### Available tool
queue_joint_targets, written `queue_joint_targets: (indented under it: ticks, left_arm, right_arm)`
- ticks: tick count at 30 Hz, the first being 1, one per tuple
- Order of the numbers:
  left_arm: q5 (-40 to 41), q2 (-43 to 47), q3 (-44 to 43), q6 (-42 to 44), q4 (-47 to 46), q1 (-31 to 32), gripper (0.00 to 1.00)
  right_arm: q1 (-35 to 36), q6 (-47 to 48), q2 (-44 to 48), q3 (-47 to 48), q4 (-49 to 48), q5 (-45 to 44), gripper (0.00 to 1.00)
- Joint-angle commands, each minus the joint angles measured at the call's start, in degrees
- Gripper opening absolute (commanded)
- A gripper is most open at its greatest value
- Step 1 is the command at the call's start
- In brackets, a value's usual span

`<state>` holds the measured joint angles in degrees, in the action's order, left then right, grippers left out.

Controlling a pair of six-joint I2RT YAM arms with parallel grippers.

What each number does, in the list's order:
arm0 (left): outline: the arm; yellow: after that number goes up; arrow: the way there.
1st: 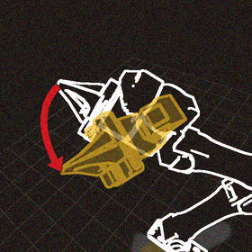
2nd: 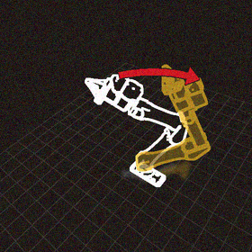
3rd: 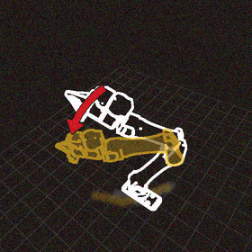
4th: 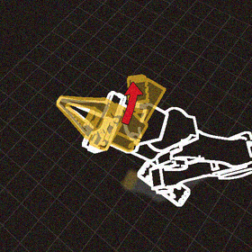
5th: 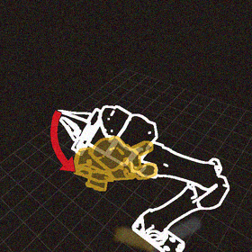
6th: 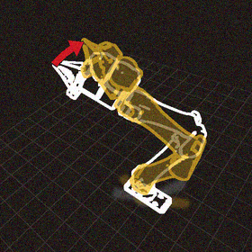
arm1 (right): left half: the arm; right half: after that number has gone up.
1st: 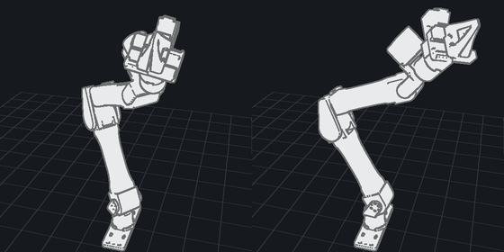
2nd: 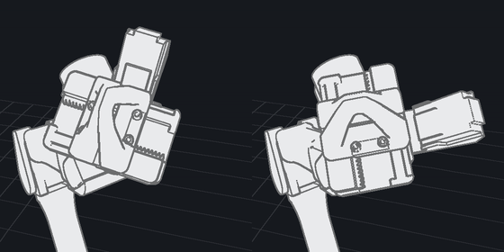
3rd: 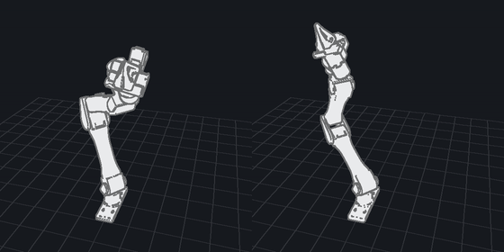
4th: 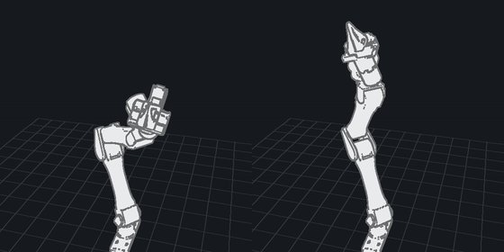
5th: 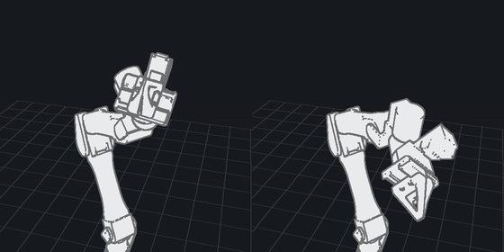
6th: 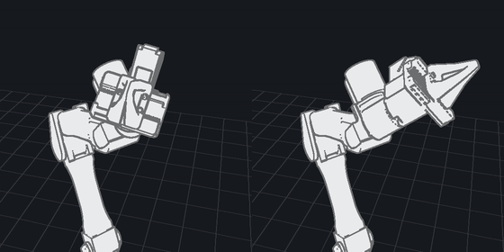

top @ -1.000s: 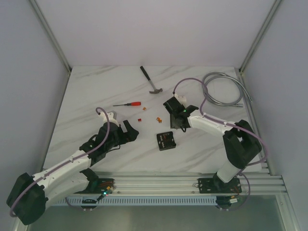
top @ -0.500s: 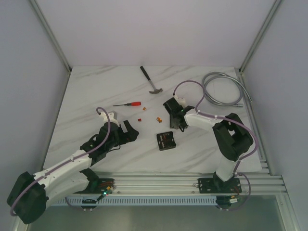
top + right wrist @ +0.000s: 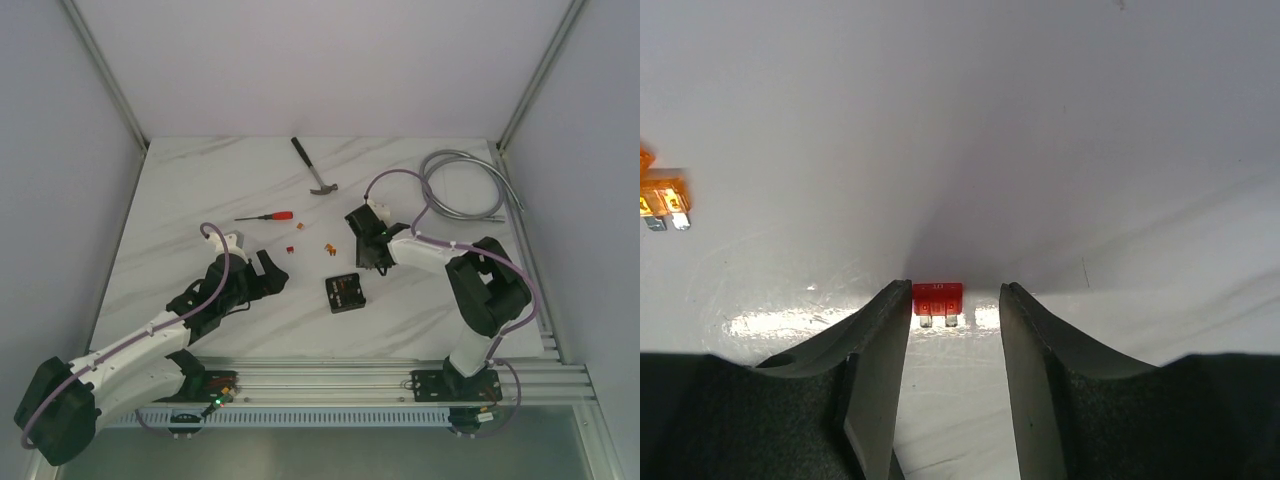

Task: Snap on the fuse box
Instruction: Pick up the fuse from the center of the board.

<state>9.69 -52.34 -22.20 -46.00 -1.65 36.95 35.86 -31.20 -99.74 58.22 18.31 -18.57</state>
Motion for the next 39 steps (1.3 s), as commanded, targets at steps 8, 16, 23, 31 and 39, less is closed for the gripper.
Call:
queue_joint_targets:
  ticks: [8,16,23,31,39]
  left_arm:
    - [0.04,0.48,-1.54,0.36,0.58,-0.33,1.0]
    - [-0.24,0.13,-1.76,0.46,0.55,-0.3,1.0]
    - [-0.64,0.22,-2.0,0.28,0.53,-0.26,1.0]
    - [-1.31,-0.52,-2.24,0.03,0.42,-0.28,1.0]
    - [-3.72,-2.24,-2.71,-0.1,-2.55,0.08,0.99]
  right_arm:
    - [-1.7,5.91,-3.12,0.96,3.11,7.14,0.43]
    - [-2.09,7.01,-4.6,2.01,5.22,8.93,0.36]
    - [-2.08,5.78,-4.98,2.71,7.28,9.09,0.35]
    - [-2.08,4.89,-4.73,2.9,7.83,7.71,0.28]
    - [-1.75,3.75,0.25,3.34,6.8,7.48,0.23]
